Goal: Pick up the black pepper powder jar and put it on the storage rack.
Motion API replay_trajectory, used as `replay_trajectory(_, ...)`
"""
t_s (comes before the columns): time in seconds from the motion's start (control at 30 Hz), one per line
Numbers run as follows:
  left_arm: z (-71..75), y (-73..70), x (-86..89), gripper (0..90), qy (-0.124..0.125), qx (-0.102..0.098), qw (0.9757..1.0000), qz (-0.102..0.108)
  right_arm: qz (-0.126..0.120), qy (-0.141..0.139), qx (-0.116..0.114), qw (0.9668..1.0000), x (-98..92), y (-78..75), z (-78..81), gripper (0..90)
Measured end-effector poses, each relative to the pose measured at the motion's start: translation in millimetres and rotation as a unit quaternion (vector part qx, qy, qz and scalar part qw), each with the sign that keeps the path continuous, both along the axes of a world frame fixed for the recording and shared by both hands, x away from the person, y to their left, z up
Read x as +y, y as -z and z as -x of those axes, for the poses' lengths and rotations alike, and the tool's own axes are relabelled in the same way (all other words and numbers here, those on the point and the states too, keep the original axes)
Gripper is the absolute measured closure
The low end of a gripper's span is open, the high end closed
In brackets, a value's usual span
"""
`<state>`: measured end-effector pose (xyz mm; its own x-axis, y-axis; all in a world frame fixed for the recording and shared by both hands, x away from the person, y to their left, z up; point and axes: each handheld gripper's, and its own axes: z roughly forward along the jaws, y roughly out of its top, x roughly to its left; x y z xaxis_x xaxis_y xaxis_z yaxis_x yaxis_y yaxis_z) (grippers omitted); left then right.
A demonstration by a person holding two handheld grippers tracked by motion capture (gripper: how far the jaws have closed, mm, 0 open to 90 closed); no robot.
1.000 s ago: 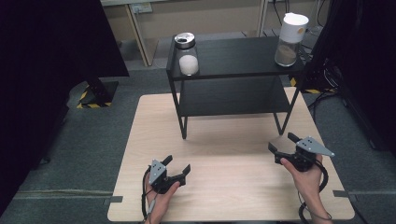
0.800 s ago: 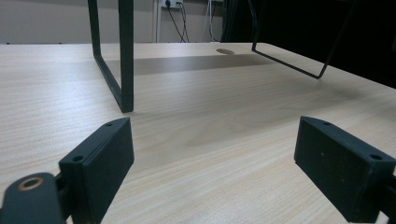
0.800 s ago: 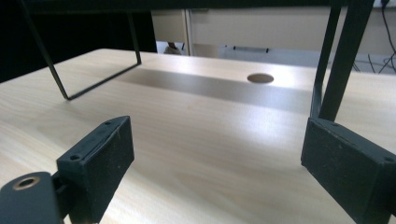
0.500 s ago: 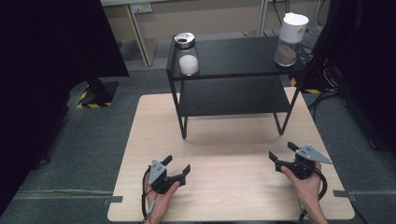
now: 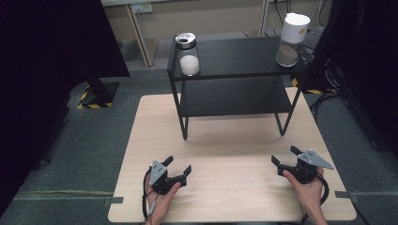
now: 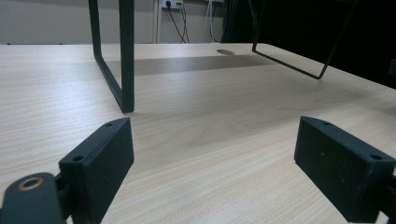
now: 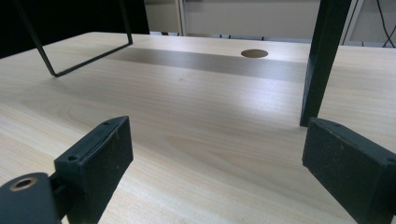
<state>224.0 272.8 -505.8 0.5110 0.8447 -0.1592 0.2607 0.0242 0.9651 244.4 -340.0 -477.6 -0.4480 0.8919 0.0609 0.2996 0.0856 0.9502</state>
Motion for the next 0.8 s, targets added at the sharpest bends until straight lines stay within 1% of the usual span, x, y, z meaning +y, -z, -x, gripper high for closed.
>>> replay_trajectory(0.1,-0.1,0.0,0.2,11.2,0.0,0.0,1.0,0.0,0.004,-0.001,0.005,1.0,0.1,0.6,-0.2,8.1)
replay_trajectory(0.3,0.1,0.0,-0.1,11.2,0.0,-0.001,1.0,0.0,0.009,-0.003,0.002,1.0,0.8,0.8,0.2,7.5)
replay_trajectory(0.8,-0.5,-0.4,0.2,11.2,0.002,0.001,1.0,-0.001,0.004,-0.003,-0.001,1.0,-0.7,2.3,1.7,6.0)
